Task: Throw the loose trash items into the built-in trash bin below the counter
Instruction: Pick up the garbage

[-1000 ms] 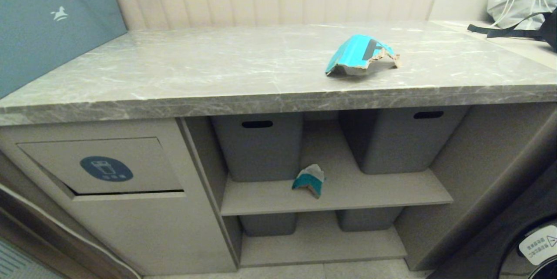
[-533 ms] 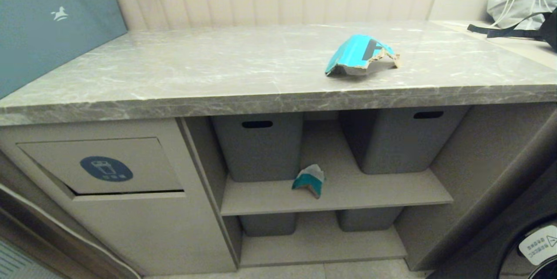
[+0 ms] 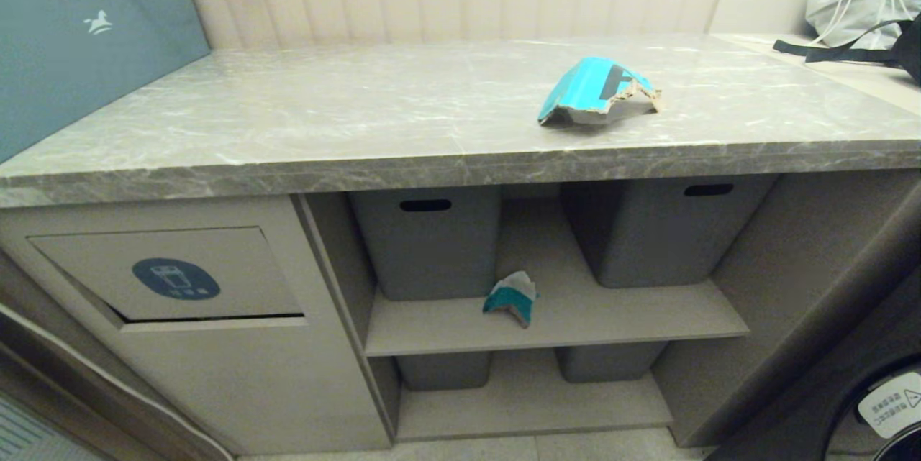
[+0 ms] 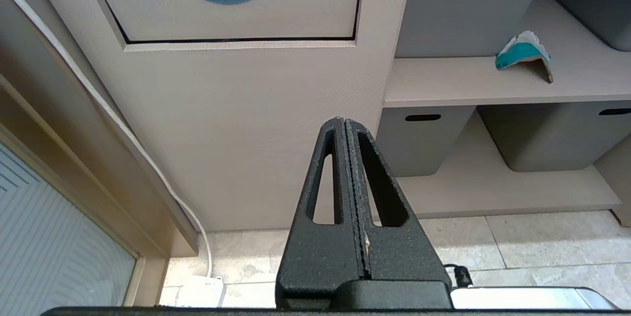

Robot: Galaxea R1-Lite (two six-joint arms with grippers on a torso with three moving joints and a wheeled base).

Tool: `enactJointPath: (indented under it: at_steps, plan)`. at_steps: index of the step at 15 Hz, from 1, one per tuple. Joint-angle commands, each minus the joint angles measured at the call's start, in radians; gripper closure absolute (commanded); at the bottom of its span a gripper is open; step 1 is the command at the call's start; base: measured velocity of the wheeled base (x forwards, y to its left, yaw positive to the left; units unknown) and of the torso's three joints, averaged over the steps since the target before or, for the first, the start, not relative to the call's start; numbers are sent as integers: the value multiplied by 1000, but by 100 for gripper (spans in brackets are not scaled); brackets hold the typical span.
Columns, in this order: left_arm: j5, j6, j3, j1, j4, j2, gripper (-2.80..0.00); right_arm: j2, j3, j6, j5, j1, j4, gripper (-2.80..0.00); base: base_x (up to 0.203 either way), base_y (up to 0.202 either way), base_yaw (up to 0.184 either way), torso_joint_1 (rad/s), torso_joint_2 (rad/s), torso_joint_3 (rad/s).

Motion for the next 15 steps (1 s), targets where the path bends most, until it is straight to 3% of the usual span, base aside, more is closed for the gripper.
enactJointPath:
  at_steps: [1,4,6,9,10,13,14,15]
  plan:
    - [0,0,0,0,0,0,0,261,-142,34,72,33,-29,0,0,0,0,0,0,0]
    - [0,0,0,0,0,0,0,391,-250,200,126,243,-55,0,0,0,0,0,0,0]
    - [0,0,0,0,0,0,0,453,-299,435,133,333,-60,0,0,0,0,0,0,0]
    - [0,0,0,0,0,0,0,574,-393,759,113,368,-64,0,0,0,0,0,0,0]
    - [0,0,0,0,0,0,0,615,-410,809,77,371,-77,0,0,0,0,0,0,0]
    - [0,0,0,0,0,0,0,702,-413,837,12,371,-139,0,0,0,0,0,0,0]
    - [0,0,0,0,0,0,0,722,-420,837,9,371,-142,-280,0,0,0,0,0,0]
    - [0,0,0,0,0,0,0,735,-432,838,7,370,-142,-280,0,0,0,0,0,0]
